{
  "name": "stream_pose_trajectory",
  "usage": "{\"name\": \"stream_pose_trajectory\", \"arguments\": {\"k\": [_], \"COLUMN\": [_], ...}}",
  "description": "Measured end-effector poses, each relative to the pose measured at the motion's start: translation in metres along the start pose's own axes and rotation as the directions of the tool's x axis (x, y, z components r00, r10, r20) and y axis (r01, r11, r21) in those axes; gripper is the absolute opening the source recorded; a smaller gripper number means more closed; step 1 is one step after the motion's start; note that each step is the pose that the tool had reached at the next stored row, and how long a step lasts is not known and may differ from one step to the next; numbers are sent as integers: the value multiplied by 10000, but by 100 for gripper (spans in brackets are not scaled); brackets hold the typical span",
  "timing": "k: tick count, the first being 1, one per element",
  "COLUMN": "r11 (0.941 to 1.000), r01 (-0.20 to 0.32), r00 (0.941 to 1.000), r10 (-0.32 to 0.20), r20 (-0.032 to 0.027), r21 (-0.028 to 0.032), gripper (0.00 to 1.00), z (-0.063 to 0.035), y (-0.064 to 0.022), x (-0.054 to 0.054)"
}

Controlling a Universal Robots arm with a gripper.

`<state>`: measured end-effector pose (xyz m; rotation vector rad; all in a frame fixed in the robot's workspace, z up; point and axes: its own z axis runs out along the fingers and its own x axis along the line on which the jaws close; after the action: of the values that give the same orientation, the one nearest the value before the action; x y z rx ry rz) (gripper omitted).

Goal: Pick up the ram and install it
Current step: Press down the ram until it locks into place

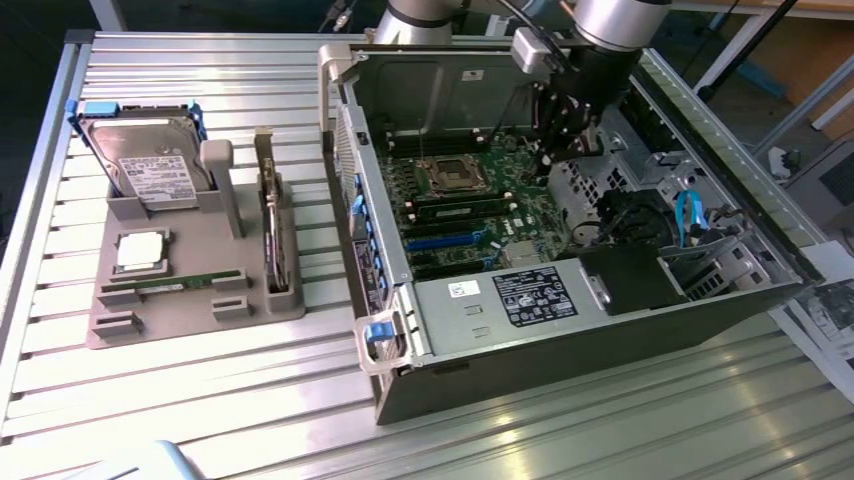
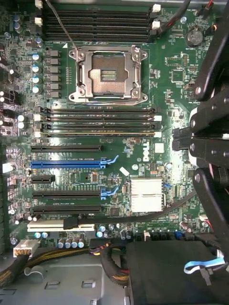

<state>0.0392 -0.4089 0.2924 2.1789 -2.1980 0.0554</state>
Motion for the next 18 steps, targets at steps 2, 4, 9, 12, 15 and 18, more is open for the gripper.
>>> {"name": "stream_pose_trajectory", "arguments": {"k": [2, 4, 9, 12, 15, 18], "r11": [10000, 10000, 10000, 10000, 10000, 10000], "r01": [1, 0, 0, 0, 0, 0], "r00": [10000, 10000, 10000, 10000, 10000, 10000], "r10": [-1, 0, 0, 0, 0, 0], "r20": [-16, -20, -20, -20, -21, -18], "r21": [0, 0, -2, -2, -2, -1], "gripper": [11, 11, 11, 11, 11, 11], "z": [81, 124, 230, 295, 401, 487], "y": [22, 27, 72, 145, 175, 176], "x": [-4, -7, -13, -22, -58, -121]}}
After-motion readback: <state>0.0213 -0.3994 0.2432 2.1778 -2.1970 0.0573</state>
